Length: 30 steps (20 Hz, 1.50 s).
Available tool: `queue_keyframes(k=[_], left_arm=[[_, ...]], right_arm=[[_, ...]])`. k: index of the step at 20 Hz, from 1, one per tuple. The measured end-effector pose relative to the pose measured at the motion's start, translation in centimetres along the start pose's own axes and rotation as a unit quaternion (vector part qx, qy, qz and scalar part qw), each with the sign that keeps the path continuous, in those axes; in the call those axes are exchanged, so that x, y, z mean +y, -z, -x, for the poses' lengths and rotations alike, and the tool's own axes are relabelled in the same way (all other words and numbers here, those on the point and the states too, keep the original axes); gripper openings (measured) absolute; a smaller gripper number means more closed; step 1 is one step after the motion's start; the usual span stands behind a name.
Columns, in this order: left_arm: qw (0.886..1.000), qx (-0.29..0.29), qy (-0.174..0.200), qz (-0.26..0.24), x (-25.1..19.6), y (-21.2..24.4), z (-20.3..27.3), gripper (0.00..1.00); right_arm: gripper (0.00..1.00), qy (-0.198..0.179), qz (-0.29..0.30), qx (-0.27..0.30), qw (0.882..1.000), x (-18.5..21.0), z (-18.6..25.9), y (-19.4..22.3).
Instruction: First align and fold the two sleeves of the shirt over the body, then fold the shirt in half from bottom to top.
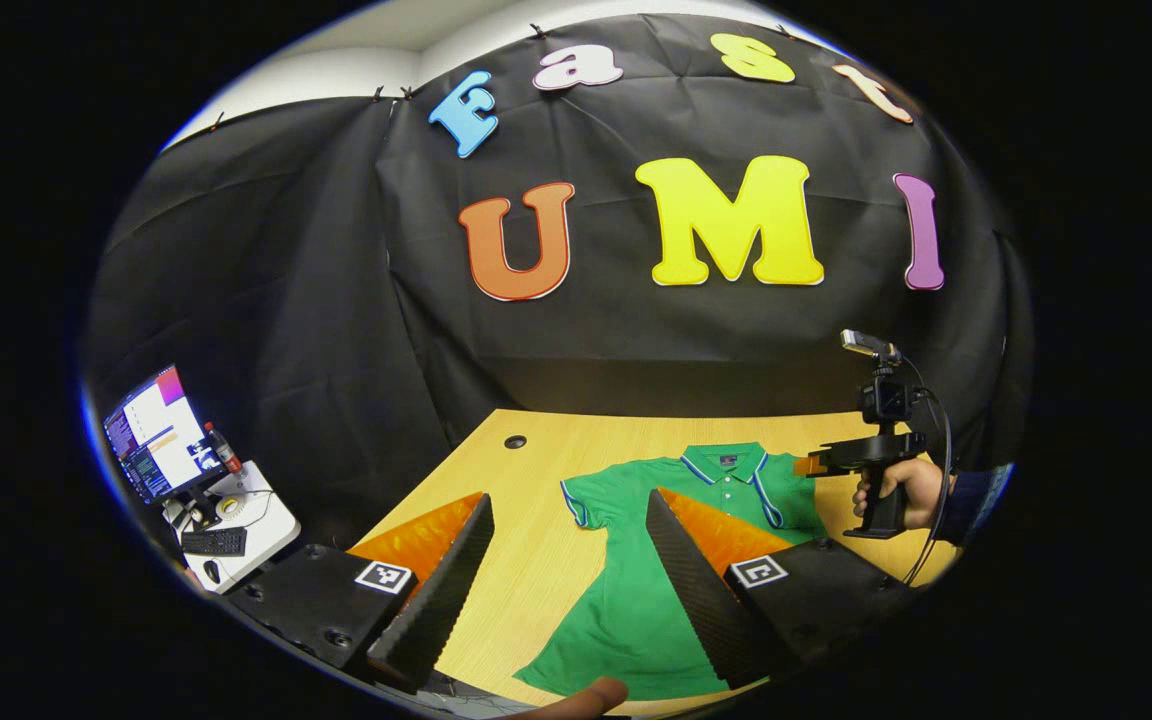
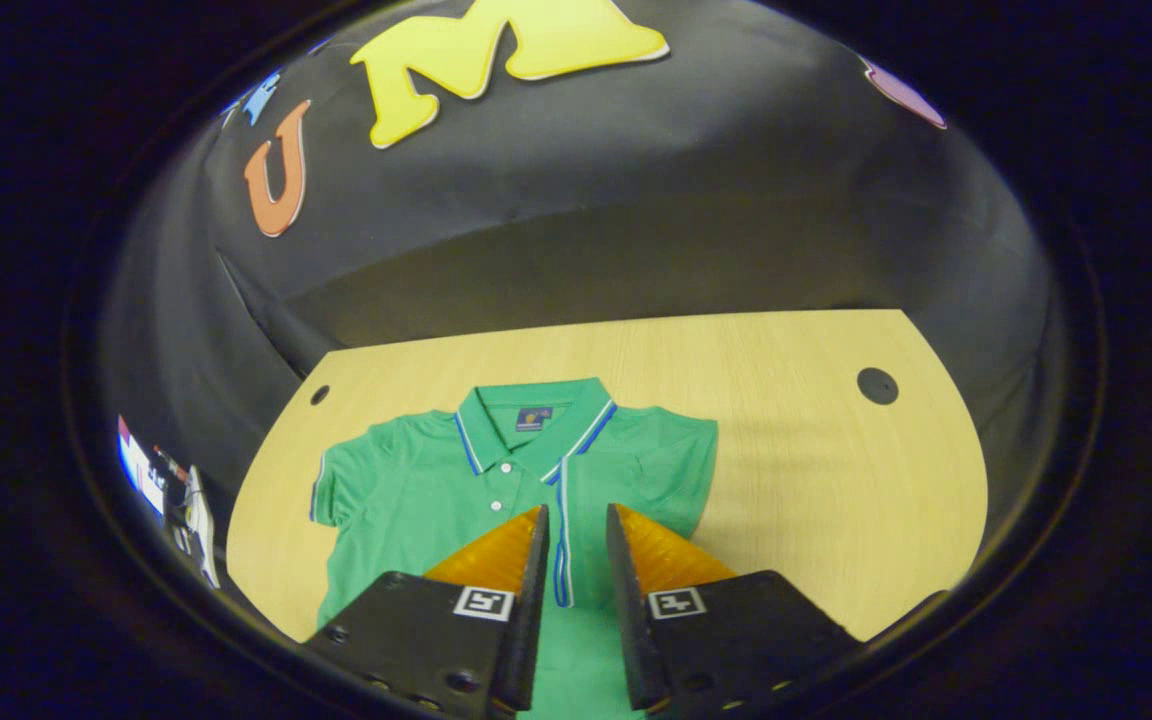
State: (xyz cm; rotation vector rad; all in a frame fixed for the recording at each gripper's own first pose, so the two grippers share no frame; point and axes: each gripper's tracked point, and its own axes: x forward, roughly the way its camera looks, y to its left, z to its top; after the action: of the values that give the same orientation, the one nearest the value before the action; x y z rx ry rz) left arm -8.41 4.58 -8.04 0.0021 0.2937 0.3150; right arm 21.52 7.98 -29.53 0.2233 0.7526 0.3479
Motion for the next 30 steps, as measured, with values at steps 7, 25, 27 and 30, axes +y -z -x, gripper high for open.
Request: queue_keyframes(k=[7,25,27,30], left_arm=[[1.000,0.001,0.026,-0.002,2.6,-0.1,-7.8,0.99],[0.934,0.324,0.081,0.131,-0.3,20.8,-32.8,0.78],[0.932,0.334,0.070,0.118,-0.2,21.1,-32.9,0.53],[0.932,0.347,0.074,0.080,-0.6,21.1,-32.9,0.31]], right_arm=[[0.95,0.033,0.035,-0.064,0.997,-2.8,9.9,-2.3],[0.95,0.191,0.039,-0.265,0.944,1.1,44.5,0.1],[0.95,0.188,0.027,-0.263,0.946,1.9,44.6,1.1],[0.95,0.180,0.026,-0.256,0.949,2.6,44.3,1.9]])
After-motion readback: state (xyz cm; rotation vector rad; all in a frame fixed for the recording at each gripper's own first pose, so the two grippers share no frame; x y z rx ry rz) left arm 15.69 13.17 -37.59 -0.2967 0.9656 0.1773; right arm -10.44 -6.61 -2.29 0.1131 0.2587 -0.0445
